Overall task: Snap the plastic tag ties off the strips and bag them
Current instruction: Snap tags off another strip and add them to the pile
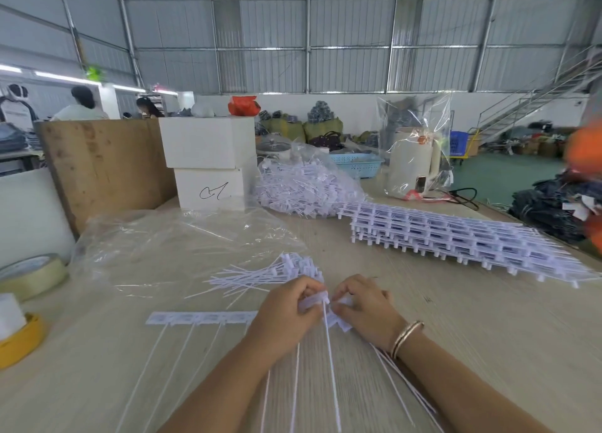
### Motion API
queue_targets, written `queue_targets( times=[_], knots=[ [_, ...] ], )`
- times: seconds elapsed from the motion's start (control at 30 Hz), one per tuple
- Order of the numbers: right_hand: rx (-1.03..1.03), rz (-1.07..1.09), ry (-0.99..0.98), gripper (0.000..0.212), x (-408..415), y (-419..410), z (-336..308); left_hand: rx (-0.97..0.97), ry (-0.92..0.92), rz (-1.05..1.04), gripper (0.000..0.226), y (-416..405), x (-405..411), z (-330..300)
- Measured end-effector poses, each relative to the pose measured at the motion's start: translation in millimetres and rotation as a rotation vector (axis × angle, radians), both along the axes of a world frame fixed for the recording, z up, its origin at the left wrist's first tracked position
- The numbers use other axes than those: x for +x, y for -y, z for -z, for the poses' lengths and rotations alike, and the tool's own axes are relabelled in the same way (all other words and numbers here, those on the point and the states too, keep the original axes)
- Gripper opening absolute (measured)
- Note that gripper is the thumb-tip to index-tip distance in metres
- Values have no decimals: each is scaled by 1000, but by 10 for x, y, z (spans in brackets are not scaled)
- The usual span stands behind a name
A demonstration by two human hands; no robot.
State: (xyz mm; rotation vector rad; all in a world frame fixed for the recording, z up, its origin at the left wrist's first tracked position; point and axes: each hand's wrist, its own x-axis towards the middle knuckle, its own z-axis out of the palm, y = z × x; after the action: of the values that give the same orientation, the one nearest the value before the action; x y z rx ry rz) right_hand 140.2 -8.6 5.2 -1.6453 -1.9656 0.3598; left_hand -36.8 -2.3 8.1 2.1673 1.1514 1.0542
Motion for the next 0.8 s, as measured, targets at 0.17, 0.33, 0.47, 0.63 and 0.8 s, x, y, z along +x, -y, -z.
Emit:
queue_targets(
  times=[0.17, 0.33, 0.47, 0.63, 0.8],
  knots=[
    [35, 34, -93, 14, -23, 45, -45, 181, -181, -127, 27, 13, 35, -8],
    [46, -78, -261, 20, -35, 103, -100, 353, -256, -57, 31, 100, 185, -71],
    [99, -64, -310, 27, 19, 59, -55, 393, -371, -56, 33, 144, 129, -119],
    [35, -16, -427, 30, 47, -1, -26, 327, -537, -114, 51, 83, -6, -99],
    [-70, -78, -331, 21, 6, 83, -87, 355, -497, -135, 17, 57, 47, -85]
  ],
)
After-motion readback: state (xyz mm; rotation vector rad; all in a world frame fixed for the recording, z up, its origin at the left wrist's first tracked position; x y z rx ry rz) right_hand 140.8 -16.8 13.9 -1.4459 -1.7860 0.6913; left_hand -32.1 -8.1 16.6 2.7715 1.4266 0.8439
